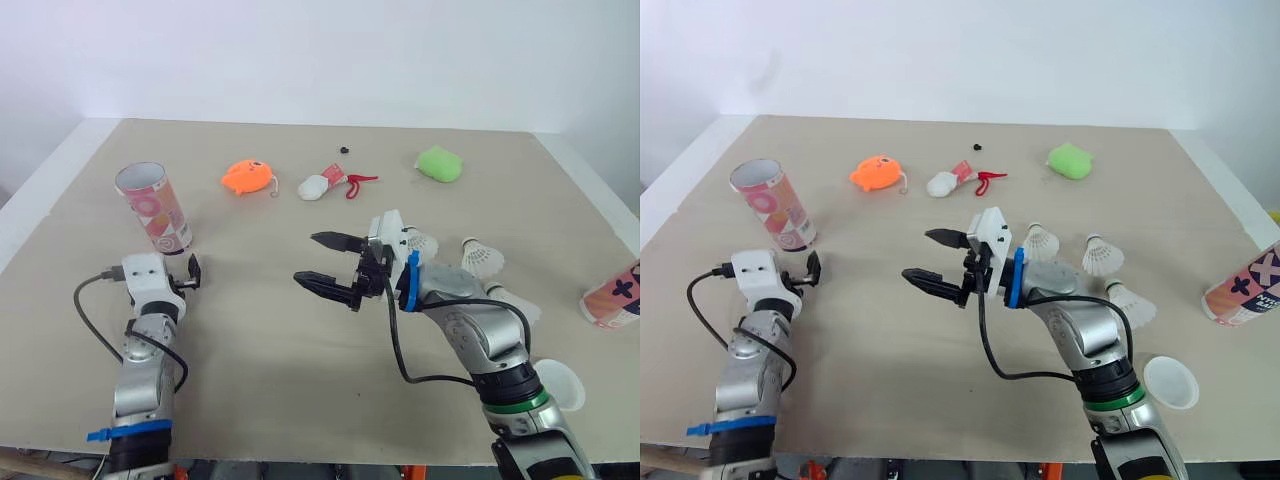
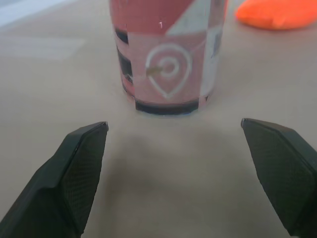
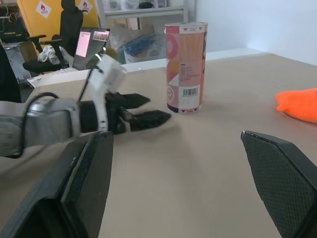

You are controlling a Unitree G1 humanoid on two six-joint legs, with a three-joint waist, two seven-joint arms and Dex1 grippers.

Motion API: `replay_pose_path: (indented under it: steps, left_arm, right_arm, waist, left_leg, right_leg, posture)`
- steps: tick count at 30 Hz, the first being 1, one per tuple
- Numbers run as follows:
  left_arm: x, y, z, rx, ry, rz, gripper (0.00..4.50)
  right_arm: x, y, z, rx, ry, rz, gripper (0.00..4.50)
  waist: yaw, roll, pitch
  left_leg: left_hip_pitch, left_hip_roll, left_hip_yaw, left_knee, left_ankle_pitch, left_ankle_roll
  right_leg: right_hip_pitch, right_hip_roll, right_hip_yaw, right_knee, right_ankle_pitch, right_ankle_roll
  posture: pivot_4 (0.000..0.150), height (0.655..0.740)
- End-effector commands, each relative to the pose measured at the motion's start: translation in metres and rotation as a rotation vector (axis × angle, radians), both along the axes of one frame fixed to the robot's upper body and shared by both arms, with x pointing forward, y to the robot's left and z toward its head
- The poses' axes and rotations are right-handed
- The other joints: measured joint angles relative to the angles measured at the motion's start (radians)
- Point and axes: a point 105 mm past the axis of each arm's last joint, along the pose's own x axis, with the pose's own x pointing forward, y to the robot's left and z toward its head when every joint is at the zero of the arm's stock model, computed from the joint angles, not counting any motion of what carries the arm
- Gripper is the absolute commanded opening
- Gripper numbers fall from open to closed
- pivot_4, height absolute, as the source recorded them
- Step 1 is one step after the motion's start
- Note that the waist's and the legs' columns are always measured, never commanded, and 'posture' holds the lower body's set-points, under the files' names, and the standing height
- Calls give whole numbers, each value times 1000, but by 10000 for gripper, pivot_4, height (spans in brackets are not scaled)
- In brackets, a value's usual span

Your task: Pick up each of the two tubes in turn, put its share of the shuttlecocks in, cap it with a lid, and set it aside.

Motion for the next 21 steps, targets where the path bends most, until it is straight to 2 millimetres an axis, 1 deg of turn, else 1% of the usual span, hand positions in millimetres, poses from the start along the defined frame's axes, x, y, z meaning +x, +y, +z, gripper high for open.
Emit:
replay_pose_path:
  steps: [1, 4, 10, 15, 19, 20, 21]
  left_arm:
    - [21, 11, 3, -5, -22, 0, 45000]
    - [35, 13, 3, -4, -25, -10, 45000]
    - [59, 6, 3, -14, -19, -63, 45000]
    - [69, 2, 6, -19, -27, -80, 45000]
    - [71, 2, 5, -22, -31, -75, 45000]
    - [70, 2, 5, -24, -31, -71, 42437]
    - [70, 3, 4, -25, -31, -67, 40824]
  right_arm:
    - [-3, -2, 14, 27, -51, -2, 44025]
    - [-2, -2, 15, 36, -49, -18, 44025]
    - [1, -2, 16, 50, -58, -61, 44025]
    - [2, -1, 17, 69, -55, -85, 44025]
    - [2, 0, 17, 77, -50, -90, 44025]
    - [2, 0, 17, 77, -50, -90, 44748]
    - [2, 0, 17, 77, -51, -91, 45000]
  waist:
    - [2, 0, 0]
    - [1, -1, 0]
    - [1, -1, -1]
    - [2, -1, -1]
    - [1, -1, -1]
    - [1, -1, -1]
    - [1, -1, -1]
  left_leg:
    - [0, -1, 0, 0, 0, 0]
    - [0, 0, 0, 0, 1, -1]
    - [0, 0, 0, 0, 2, -2]
    - [0, -1, 0, 0, 2, -2]
    - [0, -1, 0, 0, 2, -2]
    - [0, -1, 0, 0, 2, -2]
    - [0, -1, 0, 0, 2, -2]
  right_leg:
    - [0, -1, 0, 0, 0, 0]
    - [0, 0, -2, 0, 1, 0]
    - [1, -1, -3, 1, 1, 0]
    - [1, -1, -3, 1, 1, 1]
    - [1, -2, -3, 1, 1, 1]
    - [1, -2, -3, 1, 1, 1]
    - [1, -2, -3, 1, 1, 1]
  posture:
    - [1500, 7400]
    - [1500, 7400]
    - [1500, 7400]
    - [1500, 7400]
    - [1500, 7400]
    - [1500, 7400]
    - [1500, 7400]
